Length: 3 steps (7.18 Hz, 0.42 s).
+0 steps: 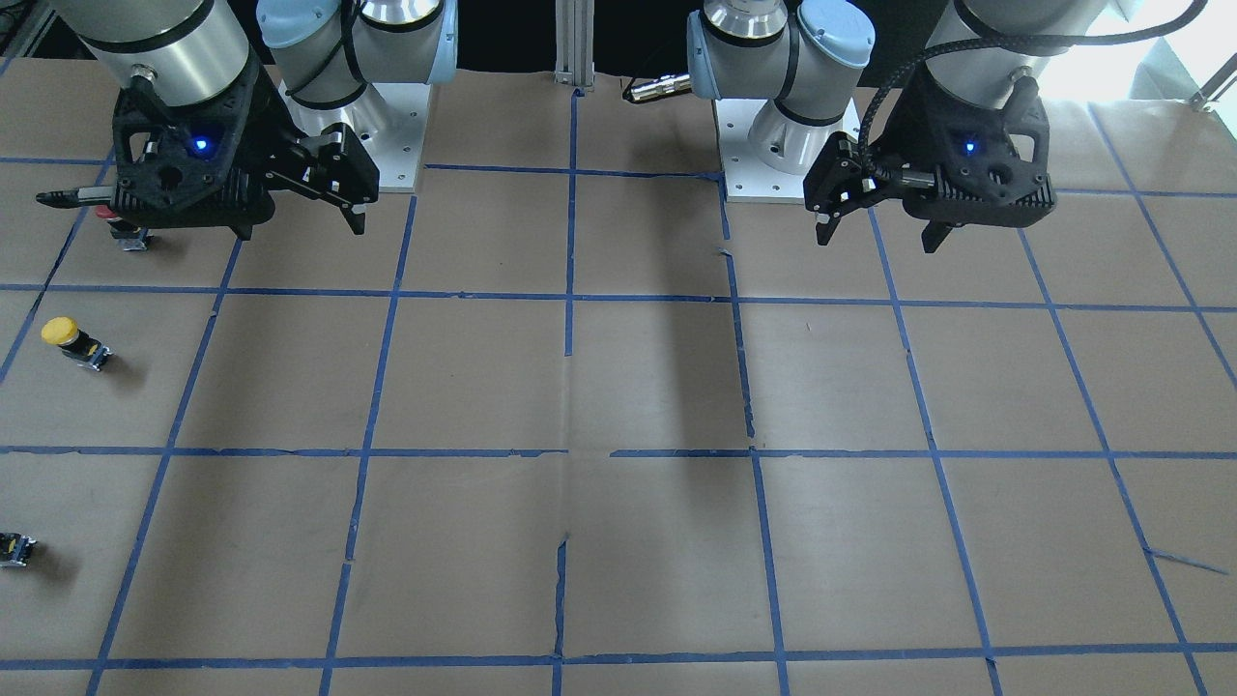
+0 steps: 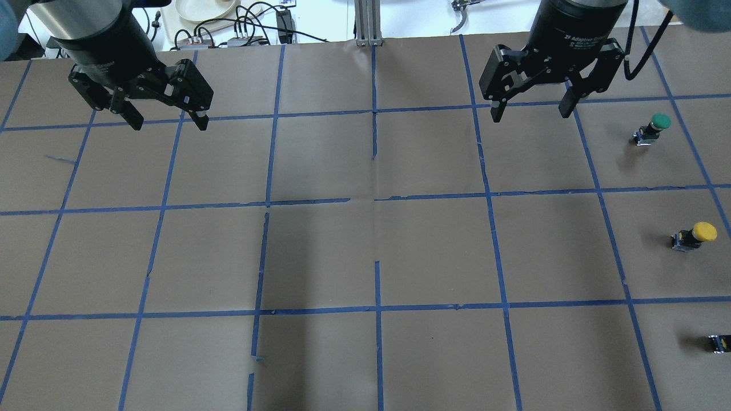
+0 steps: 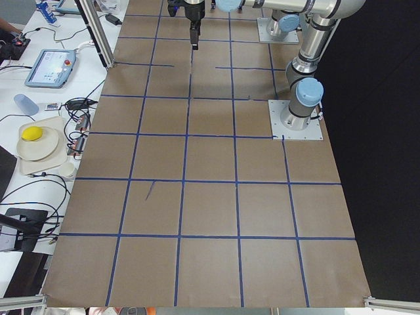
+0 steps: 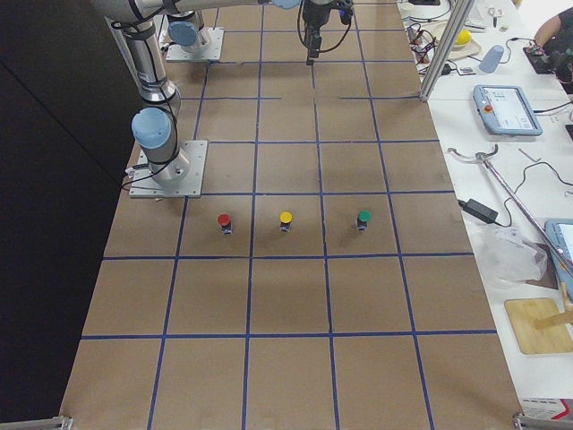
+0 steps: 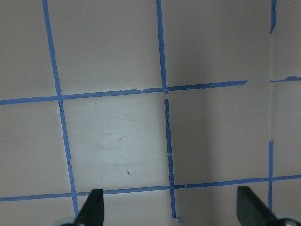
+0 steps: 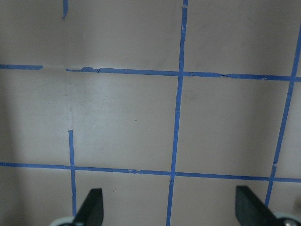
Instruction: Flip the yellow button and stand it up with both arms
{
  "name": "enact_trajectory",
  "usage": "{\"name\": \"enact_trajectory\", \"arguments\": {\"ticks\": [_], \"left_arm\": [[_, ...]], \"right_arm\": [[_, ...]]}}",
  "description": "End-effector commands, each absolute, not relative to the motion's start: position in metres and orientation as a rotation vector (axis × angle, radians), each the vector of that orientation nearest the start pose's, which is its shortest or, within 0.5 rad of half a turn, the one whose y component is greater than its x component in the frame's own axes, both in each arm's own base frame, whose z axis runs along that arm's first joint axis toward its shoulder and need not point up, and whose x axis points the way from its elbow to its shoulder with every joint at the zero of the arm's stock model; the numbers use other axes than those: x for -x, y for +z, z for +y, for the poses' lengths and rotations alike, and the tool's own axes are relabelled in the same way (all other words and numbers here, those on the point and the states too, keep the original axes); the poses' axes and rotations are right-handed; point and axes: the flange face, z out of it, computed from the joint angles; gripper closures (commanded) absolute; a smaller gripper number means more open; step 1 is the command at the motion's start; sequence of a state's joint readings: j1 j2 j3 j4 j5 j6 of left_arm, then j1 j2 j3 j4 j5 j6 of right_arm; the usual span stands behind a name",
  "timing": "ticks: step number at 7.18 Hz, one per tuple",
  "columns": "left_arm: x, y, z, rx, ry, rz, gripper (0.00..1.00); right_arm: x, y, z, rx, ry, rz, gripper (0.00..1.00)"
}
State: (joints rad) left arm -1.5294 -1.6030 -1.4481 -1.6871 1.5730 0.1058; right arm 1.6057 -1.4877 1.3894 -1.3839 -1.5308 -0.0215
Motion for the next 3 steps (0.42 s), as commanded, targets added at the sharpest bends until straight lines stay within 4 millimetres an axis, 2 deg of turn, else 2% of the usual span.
{"name": "enact_trajectory", "arguments": {"ticks": [1, 3], "left_arm": [[0.1116, 0.5237, -0.5050, -0.101, 0.030, 3.132, 0.00], [0.1121, 0.5259, -0.5024, -0.103, 0.025, 3.129, 0.00]], "right_arm": [[-0.1570, 0.5153, -0.5119, 0.088, 0.127, 3.099, 0.01], [-0.1570, 0.5140, -0.5125, 0.090, 0.129, 3.098, 0.01]]}}
